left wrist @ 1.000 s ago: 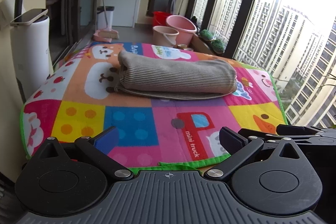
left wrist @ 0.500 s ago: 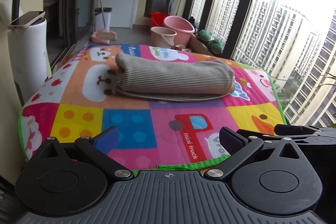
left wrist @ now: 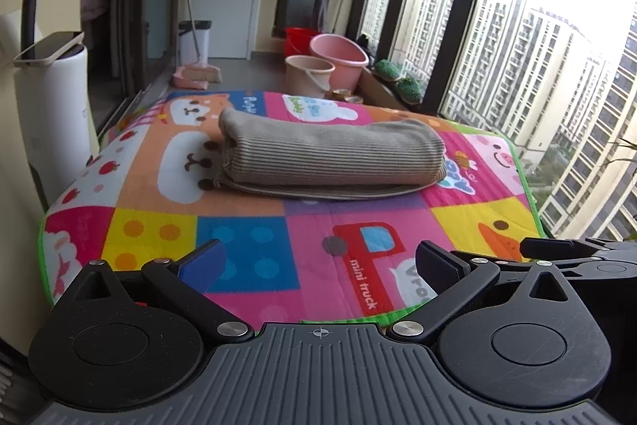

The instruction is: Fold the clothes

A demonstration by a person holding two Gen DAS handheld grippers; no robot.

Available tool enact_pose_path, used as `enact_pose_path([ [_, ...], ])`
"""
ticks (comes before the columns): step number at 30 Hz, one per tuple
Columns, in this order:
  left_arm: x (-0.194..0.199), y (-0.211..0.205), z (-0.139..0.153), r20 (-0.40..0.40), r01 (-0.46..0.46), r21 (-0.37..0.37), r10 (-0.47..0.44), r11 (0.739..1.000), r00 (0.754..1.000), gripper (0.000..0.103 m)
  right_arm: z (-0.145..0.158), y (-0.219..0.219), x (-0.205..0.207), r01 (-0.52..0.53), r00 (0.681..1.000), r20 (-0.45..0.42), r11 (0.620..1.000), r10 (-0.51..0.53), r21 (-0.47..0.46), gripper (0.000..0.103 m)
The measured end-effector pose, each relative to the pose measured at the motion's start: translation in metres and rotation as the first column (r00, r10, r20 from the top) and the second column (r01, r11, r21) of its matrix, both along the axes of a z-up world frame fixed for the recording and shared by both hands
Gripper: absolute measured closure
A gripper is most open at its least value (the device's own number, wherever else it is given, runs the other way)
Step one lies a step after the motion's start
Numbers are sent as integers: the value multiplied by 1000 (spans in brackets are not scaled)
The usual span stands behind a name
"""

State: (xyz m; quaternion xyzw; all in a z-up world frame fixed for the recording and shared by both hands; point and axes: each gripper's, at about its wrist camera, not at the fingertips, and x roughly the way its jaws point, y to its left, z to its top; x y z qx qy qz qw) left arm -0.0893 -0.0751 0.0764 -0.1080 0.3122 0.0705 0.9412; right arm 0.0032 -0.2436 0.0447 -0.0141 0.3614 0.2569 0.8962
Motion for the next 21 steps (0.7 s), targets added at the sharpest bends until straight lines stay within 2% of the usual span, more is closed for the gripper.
enact_pose_path([
  [21,-2,-4,2,43,7,46,-9,999,999,0,-4,-1,1,-7,1000,14,1000,7,14,0],
])
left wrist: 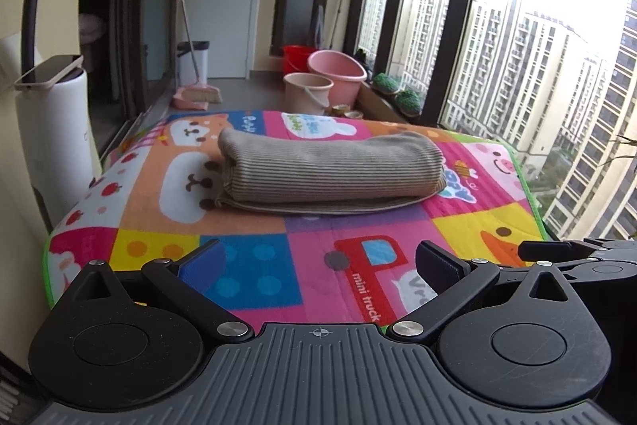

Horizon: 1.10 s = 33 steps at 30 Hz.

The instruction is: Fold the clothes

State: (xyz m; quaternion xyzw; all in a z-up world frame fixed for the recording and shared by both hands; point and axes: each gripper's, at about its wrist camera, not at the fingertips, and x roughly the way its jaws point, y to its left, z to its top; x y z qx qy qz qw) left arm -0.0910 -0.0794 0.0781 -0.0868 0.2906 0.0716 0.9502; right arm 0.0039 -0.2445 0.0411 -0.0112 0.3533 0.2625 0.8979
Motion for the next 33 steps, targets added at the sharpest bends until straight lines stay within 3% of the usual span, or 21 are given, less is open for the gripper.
enact_pose_path([
  [33,5,5,-10,-36,-5,-19,4,1000,999,0,-10,1,5,-3,999,-42,1000,2,-6,0],
])
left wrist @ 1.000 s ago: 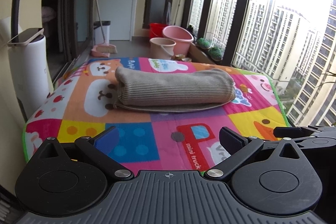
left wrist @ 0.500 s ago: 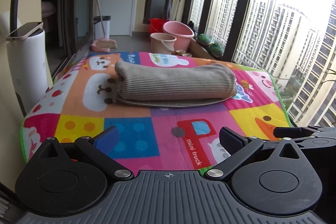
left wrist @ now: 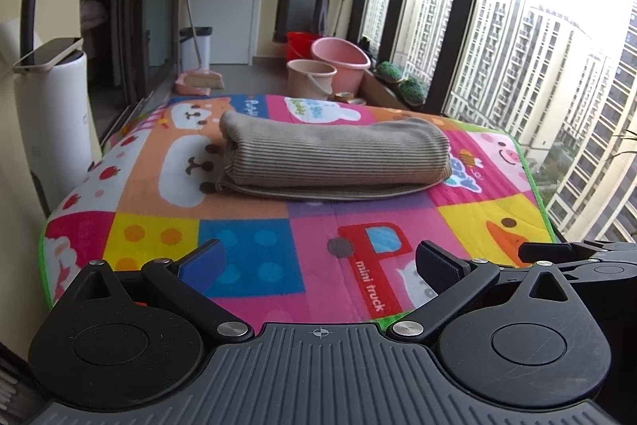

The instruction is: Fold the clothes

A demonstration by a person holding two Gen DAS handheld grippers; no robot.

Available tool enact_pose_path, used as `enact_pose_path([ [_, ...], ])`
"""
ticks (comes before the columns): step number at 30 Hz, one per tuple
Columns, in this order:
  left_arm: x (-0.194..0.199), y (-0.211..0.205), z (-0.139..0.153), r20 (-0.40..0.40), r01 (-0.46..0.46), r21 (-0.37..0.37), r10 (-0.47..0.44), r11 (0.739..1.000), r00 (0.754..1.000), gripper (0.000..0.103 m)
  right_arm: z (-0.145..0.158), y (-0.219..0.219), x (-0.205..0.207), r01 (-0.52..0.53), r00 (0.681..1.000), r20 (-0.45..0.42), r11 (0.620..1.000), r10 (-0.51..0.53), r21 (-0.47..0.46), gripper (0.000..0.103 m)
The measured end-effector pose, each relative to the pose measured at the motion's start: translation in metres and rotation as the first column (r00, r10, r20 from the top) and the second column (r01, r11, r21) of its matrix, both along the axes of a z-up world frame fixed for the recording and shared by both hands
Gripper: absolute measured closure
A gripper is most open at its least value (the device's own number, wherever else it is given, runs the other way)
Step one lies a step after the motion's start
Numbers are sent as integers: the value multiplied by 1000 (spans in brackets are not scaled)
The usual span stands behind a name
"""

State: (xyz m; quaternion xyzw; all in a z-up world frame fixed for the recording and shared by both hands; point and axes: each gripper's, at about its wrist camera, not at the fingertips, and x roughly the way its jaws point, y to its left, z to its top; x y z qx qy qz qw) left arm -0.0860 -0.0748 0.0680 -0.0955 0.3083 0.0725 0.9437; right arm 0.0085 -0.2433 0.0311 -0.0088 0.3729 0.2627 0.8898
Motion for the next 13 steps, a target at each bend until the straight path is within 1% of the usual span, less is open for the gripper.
enact_pose_path([
  [13,0,-1,-1,1,4,-9,-4,1000,1000,0,-3,-1,2,-2,1000,-14,1000,2,10,0],
])
